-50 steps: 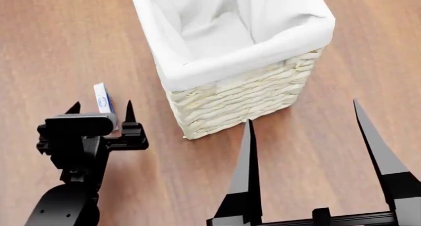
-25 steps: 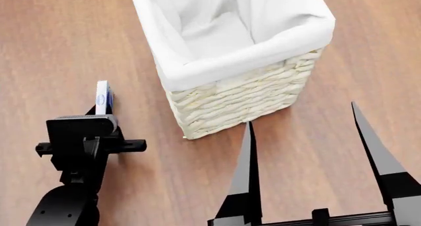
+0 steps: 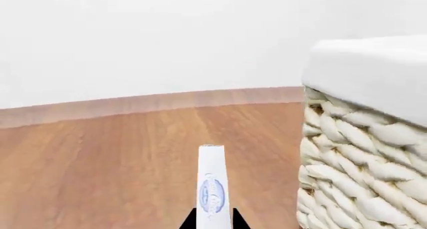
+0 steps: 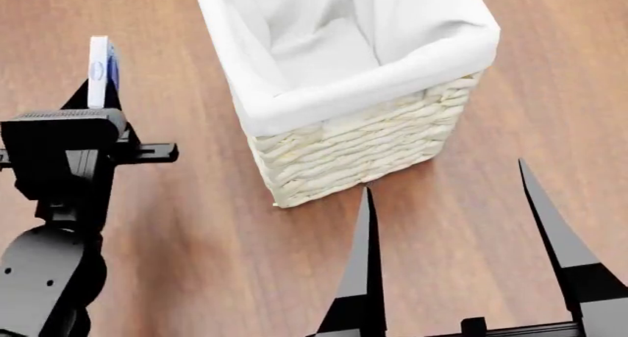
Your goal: Pick up the alphabet soup and the cream cheese box, and put them in the basket.
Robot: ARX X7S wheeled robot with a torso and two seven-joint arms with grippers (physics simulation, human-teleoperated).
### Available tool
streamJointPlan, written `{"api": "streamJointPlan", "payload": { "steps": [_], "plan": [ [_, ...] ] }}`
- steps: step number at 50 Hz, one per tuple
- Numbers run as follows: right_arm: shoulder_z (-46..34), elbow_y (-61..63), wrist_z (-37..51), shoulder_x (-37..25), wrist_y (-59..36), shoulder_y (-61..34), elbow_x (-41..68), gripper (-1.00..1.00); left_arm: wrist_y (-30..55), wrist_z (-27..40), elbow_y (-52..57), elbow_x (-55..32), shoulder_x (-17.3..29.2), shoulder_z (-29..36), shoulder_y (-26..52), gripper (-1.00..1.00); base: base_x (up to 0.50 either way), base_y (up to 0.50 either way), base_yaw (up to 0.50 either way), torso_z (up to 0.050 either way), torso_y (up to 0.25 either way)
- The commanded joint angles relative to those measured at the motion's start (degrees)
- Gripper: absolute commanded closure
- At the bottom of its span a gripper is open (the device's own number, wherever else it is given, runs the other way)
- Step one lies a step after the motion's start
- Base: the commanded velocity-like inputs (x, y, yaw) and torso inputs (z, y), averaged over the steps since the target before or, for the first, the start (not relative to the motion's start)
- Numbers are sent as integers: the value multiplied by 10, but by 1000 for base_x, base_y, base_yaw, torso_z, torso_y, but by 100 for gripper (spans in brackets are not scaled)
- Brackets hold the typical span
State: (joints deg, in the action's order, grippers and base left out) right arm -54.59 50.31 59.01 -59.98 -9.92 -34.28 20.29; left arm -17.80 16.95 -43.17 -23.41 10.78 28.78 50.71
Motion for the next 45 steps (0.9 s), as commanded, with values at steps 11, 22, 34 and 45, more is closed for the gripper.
{"api": "streamJointPlan", "payload": {
  "steps": [11, 22, 34, 45],
  "plan": [
    [-1, 17, 3, -3, -11, 2, -3, -100, 55, 9, 42, 37, 48, -18, 204, 100, 0, 0, 0, 0, 1],
    [-3, 29, 3, 0, -44, -5, 0, -100, 15, -126, -318, 44, -24, -152, 469, 100, 0, 0, 0, 0, 1],
    [-8, 8, 3, 0, -19, 11, -9, -100, 157, -561, -318, 156, -98, -232, 547, 100, 0, 0, 0, 0, 0],
    [-9, -9, 3, -3, 8, 24, -12, -100, 139, -610, -315, -6, -108, 25, 524, 100, 0, 0, 0, 0, 1]
  ]
}}
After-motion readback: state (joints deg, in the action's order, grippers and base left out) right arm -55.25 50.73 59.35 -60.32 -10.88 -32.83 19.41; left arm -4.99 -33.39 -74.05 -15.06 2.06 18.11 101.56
